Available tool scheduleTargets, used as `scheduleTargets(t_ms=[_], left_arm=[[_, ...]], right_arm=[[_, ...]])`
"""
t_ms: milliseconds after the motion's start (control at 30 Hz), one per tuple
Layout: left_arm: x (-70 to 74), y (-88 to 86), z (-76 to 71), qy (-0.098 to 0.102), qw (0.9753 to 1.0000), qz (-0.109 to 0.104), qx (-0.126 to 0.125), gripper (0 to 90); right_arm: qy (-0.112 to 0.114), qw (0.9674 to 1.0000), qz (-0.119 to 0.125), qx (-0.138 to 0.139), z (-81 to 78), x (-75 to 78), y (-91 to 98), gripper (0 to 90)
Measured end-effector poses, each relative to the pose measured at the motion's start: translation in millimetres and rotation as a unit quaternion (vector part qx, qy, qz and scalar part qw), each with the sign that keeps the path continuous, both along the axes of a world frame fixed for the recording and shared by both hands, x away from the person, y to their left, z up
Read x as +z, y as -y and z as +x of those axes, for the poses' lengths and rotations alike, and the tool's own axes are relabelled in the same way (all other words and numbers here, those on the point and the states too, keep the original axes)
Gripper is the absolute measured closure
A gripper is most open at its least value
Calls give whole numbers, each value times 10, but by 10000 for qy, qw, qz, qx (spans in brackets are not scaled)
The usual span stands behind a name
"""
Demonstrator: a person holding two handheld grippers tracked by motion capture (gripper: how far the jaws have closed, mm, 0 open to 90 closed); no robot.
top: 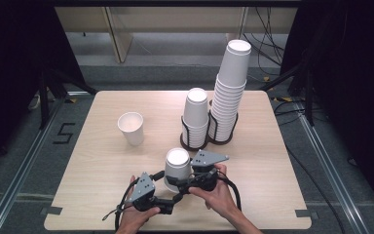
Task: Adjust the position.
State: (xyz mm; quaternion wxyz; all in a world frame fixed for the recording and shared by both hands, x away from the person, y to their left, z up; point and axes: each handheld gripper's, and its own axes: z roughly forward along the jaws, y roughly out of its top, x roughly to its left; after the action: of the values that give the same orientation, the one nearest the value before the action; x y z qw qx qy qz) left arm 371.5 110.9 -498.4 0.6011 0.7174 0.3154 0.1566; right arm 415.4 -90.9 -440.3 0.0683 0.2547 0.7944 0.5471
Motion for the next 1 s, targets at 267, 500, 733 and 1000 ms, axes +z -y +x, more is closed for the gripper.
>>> scheduleTargets(t_ms=[267,500,733,1000], left_arm=[[1,21,-2,128,9999,-42,67,5],[43,24,-37,191,9994,213,175,52],[69,6,-21,335,9976,603,51,95],[64,-60,2,301,9938,1071,-60,102]], right_arm=[[-102,9998,109,108,-59,-2,-75,188],[-258,9995,174,50,-63,4,-67,163],[-175,9997,-46,178,-54,67,-42,138],[-133,9996,53,226,-52,285,159,156]])
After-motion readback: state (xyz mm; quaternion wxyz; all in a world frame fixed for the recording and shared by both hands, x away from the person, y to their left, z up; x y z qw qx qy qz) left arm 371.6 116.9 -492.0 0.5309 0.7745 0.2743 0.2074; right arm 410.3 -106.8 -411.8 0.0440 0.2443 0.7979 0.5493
